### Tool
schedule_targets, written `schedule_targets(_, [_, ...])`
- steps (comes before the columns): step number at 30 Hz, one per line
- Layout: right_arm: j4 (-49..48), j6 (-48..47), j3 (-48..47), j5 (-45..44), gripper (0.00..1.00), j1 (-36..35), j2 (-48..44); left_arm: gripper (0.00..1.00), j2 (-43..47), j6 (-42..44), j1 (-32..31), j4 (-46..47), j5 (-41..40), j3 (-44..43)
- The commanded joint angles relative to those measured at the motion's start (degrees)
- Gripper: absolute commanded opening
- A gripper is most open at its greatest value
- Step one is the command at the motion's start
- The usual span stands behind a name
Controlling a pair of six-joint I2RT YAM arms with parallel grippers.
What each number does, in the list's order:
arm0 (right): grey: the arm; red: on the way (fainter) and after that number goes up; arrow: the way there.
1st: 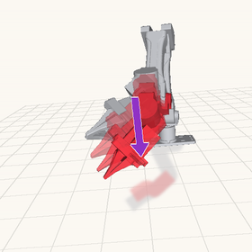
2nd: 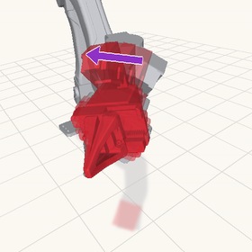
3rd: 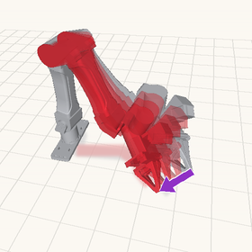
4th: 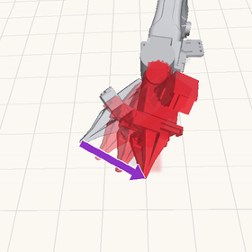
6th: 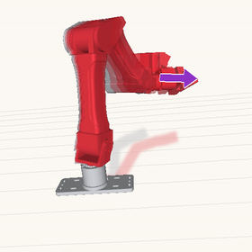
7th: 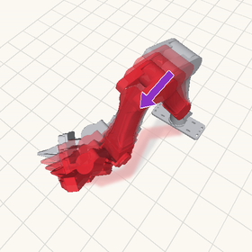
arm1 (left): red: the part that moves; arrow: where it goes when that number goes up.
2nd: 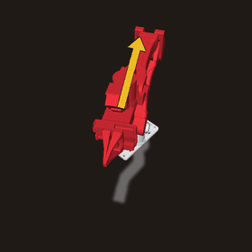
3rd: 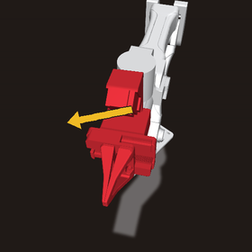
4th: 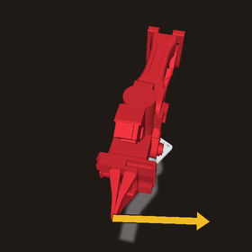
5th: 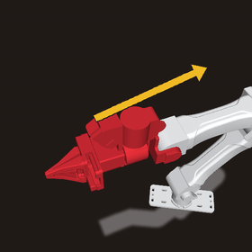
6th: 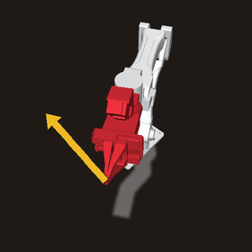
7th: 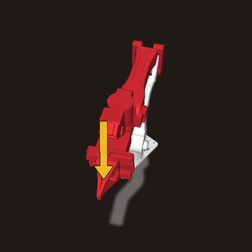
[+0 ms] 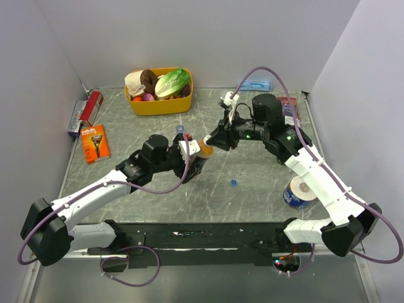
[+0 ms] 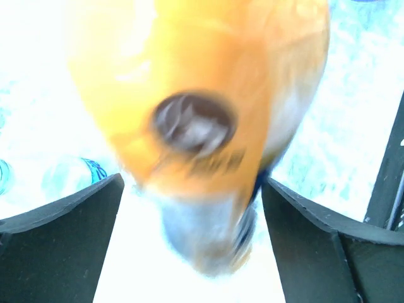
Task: Screw on the bottle caps
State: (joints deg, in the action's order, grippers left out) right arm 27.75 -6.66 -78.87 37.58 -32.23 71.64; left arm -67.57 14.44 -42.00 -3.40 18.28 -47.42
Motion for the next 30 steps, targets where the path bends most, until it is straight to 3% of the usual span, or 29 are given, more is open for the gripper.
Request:
schedule_targets(1, [10.46,-10.56,-4.27,-1.81,0.0,1.37,-1.06,0.96,2.09,5.33,-0.45,-1.43,2.8,2.41])
schedule_targets(7, [18.47,-18.91,-7.08,-8.82,0.0,3.83,-1.33,0.96,4.29,11.22,-0.45,-8.02,2.46,6.72])
schedule_targets(12, [21.91,-22.26,-11.64,-11.92,0.0,10.6,3.59,0.96,4.64,11.4,-0.28,-8.55,0.44,8.57])
schedule_targets(20, [12.16,-25.86,-8.93,-15.43,0.0,16.05,8.51,0.96,3.85,11.05,0.16,-5.74,0.88,9.01])
schedule_targets(30, [0.12,-21.38,-5.51,-16.58,0.0,18.43,14.23,0.96,3.5,10.88,0.34,-5.48,1.67,9.36])
